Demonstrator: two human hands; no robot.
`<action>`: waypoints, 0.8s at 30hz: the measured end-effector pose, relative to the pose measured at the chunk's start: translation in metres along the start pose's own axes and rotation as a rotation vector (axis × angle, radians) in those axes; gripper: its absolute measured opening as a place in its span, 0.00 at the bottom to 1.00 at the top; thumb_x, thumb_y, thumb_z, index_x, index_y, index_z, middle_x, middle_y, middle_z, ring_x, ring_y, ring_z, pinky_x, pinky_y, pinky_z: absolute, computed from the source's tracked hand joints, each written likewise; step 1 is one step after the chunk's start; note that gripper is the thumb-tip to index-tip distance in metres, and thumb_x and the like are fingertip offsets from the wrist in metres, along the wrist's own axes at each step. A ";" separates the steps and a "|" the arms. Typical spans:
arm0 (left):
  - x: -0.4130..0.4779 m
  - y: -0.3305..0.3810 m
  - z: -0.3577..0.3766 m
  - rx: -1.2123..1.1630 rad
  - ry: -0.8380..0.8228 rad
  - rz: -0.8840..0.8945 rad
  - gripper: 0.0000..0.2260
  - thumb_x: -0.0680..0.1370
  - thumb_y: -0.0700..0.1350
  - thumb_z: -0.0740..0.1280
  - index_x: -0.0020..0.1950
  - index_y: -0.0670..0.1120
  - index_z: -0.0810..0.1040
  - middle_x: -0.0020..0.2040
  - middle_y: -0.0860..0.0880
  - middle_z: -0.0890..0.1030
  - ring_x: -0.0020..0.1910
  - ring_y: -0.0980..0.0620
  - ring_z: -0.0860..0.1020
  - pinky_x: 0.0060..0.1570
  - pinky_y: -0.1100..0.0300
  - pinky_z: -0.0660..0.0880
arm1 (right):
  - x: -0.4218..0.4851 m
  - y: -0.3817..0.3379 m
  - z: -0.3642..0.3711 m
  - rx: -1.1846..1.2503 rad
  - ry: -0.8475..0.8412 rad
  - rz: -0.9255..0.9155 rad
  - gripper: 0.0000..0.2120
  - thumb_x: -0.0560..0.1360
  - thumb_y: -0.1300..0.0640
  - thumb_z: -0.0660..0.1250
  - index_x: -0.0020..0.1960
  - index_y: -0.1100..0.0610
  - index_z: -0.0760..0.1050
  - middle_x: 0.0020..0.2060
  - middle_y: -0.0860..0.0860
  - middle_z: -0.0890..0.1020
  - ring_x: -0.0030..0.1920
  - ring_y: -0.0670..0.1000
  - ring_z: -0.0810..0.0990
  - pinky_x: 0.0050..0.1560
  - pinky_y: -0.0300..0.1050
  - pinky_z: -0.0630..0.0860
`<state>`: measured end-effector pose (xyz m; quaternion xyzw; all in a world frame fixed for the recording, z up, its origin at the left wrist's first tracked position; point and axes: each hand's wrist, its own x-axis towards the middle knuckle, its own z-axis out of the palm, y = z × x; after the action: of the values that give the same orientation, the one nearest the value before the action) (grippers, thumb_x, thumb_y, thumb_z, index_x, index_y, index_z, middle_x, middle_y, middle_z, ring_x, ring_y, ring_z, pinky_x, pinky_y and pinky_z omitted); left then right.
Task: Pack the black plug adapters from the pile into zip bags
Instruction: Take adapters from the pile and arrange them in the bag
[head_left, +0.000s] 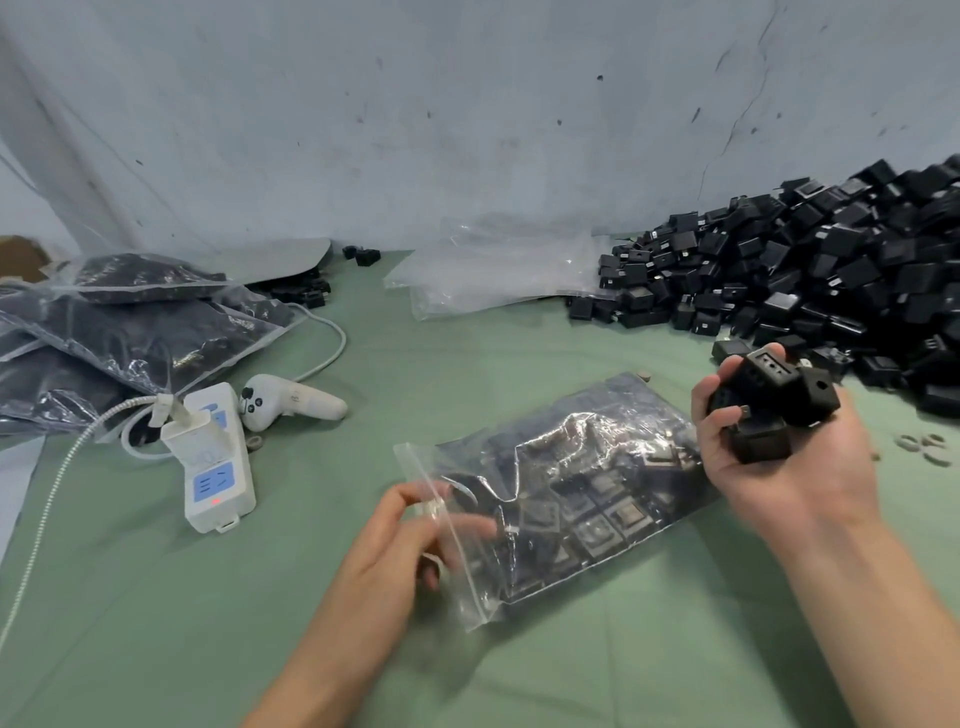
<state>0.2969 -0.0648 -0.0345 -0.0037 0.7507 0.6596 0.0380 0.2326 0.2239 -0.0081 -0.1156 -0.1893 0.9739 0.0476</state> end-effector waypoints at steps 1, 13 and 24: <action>0.002 0.002 0.001 -0.091 0.022 -0.049 0.12 0.79 0.50 0.62 0.59 0.47 0.71 0.50 0.45 0.86 0.30 0.53 0.76 0.31 0.62 0.71 | 0.000 0.000 0.002 -0.003 -0.002 0.001 0.14 0.78 0.48 0.59 0.44 0.47 0.82 0.48 0.48 0.82 0.47 0.51 0.81 0.34 0.35 0.74; 0.006 0.011 0.014 -0.136 -0.178 -0.220 0.17 0.83 0.39 0.55 0.43 0.38 0.80 0.30 0.36 0.80 0.17 0.55 0.57 0.18 0.66 0.57 | -0.016 0.031 0.030 -0.136 -0.040 0.137 0.17 0.78 0.47 0.60 0.39 0.49 0.84 0.44 0.51 0.83 0.41 0.54 0.82 0.28 0.38 0.74; -0.003 0.023 -0.010 0.196 0.496 0.131 0.04 0.80 0.50 0.64 0.49 0.53 0.78 0.41 0.61 0.83 0.25 0.59 0.73 0.26 0.67 0.68 | -0.041 0.070 0.045 -0.253 -0.096 0.332 0.16 0.77 0.46 0.62 0.39 0.51 0.84 0.44 0.53 0.84 0.38 0.54 0.83 0.24 0.38 0.72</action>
<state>0.2980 -0.0722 -0.0100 -0.1127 0.7960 0.5636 -0.1897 0.2583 0.1377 0.0144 -0.1036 -0.2905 0.9413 -0.1372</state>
